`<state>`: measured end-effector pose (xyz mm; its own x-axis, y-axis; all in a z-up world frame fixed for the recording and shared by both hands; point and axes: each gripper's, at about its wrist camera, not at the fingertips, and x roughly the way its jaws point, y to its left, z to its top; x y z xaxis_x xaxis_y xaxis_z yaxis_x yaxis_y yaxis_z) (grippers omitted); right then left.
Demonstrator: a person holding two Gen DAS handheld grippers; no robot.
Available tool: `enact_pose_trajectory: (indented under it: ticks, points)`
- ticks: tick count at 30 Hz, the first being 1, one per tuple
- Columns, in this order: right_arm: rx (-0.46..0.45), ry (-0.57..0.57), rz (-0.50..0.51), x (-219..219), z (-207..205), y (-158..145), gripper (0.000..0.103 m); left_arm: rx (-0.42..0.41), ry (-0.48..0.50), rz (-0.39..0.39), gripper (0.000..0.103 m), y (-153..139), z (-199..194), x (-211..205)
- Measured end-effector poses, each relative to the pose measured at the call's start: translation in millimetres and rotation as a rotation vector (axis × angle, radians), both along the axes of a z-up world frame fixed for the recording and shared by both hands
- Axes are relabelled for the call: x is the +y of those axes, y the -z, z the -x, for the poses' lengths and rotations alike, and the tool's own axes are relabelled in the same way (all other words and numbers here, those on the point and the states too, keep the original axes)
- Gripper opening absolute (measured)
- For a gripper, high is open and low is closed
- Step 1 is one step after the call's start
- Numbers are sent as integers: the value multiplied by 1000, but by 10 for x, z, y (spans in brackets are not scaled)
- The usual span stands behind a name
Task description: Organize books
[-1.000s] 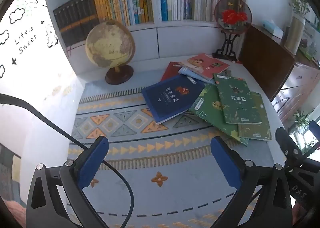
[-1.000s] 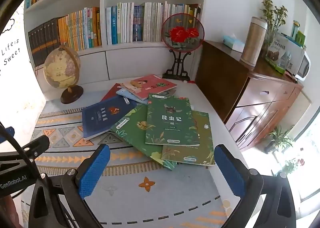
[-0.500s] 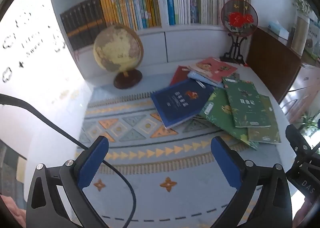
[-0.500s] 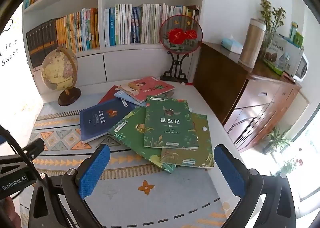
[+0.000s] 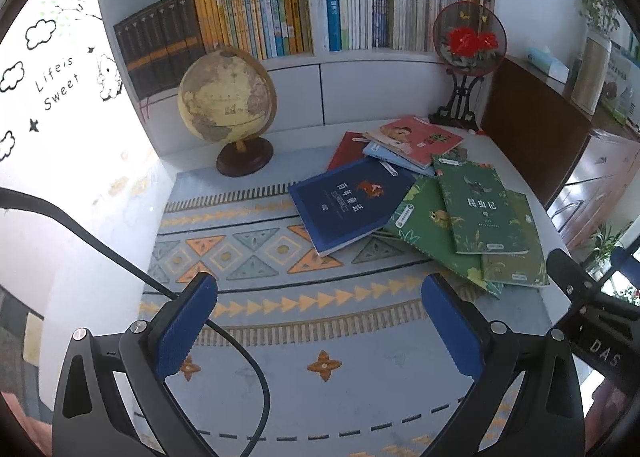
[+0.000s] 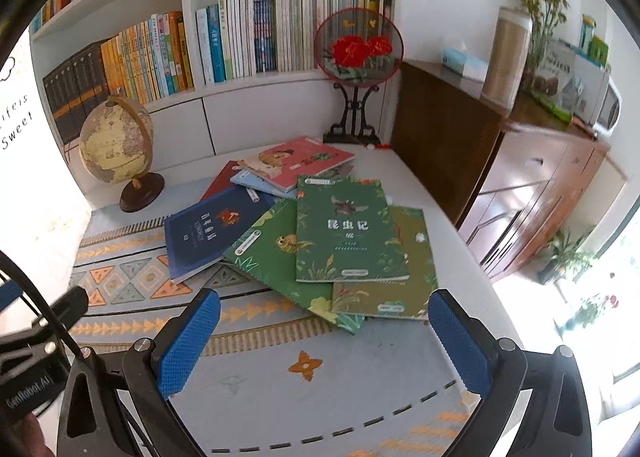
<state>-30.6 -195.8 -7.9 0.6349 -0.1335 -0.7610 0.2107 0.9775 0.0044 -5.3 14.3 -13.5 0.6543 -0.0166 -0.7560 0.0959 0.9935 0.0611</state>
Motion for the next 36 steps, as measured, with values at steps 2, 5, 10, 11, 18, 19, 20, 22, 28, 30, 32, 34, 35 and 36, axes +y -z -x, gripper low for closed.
enact_pose_trajectory:
  ticks: [2, 5, 10, 11, 18, 19, 20, 22, 28, 30, 32, 34, 35, 36]
  points:
    - [-2, 7, -9, 11, 2, 4, 103, -10, 3, 3, 102, -6, 39, -12]
    - [-10, 18, -4, 29, 10, -4, 103, -11, 17, 12, 102, -12, 57, -25]
    - [8, 11, 8, 63, 22, 42, 103, 8, 34, 25, 102, 25, 28, -36]
    - [12, 11, 7, 66, 25, 50, 103, 12, 37, 25, 102, 35, 27, -45]
    - [7, 12, 15, 107, 52, 73, 103, -3, 51, 20, 102, 31, 52, -37]
    - [8, 12, 18, 118, 62, 77, 103, -2, 51, 19, 102, 36, 46, -37]
    - [10, 10, 20, 130, 66, 84, 103, 3, 52, 20, 102, 46, 37, -35]
    - [15, 12, 31, 152, 75, 99, 103, 18, 53, 25, 102, 72, 22, -34]
    - [29, 29, 20, 122, 107, 124, 103, 38, 67, 26, 102, 102, 10, -62]
    - [29, 33, 22, 111, 119, 127, 103, 35, 71, 18, 102, 103, 17, -75]
    - [32, 36, 22, 106, 120, 135, 103, 38, 75, 14, 102, 109, 19, -87]
    - [36, 37, 22, 104, 118, 142, 103, 60, 94, 20, 102, 123, 1, -91]
    - [38, 36, 24, 103, 117, 145, 103, 69, 100, 26, 102, 131, -2, -90]
    - [39, 35, 24, 102, 113, 146, 103, 71, 100, 30, 102, 135, 0, -86]
